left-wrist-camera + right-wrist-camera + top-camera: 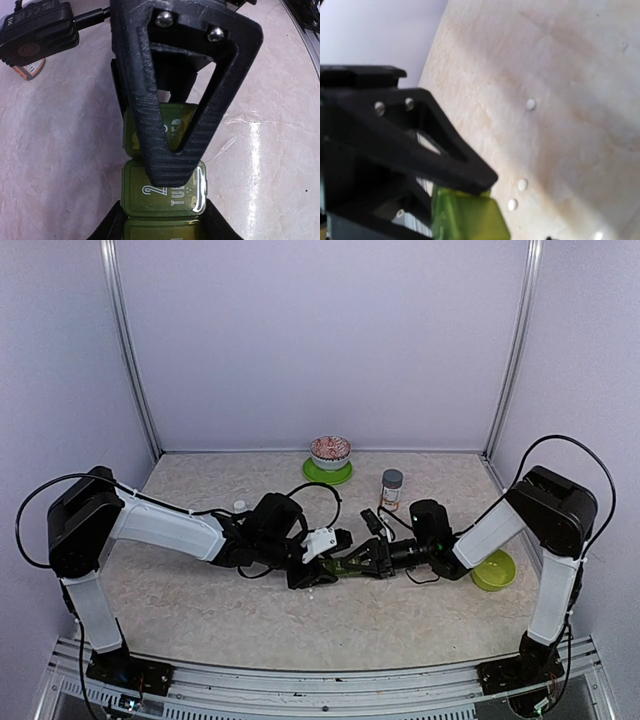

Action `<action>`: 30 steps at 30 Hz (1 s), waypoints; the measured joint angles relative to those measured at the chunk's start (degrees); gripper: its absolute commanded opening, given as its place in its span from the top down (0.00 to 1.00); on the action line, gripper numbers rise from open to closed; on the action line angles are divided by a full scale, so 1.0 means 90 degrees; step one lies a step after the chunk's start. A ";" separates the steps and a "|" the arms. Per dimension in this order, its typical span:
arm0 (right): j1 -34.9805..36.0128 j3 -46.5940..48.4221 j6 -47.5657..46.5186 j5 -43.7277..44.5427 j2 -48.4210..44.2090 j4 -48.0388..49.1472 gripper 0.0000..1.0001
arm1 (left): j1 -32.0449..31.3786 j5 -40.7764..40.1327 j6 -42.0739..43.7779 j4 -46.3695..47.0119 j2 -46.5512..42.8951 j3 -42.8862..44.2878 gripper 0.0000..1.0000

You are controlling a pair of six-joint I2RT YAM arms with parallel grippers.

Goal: Sort the pills into containers
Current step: Pass from the left arm to the right

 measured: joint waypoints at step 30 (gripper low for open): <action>0.0005 -0.0114 0.1158 -0.0420 0.0563 0.1336 0.84 | -0.0124 -0.0209 0.0053 0.0153 -0.0012 -0.0131 0.45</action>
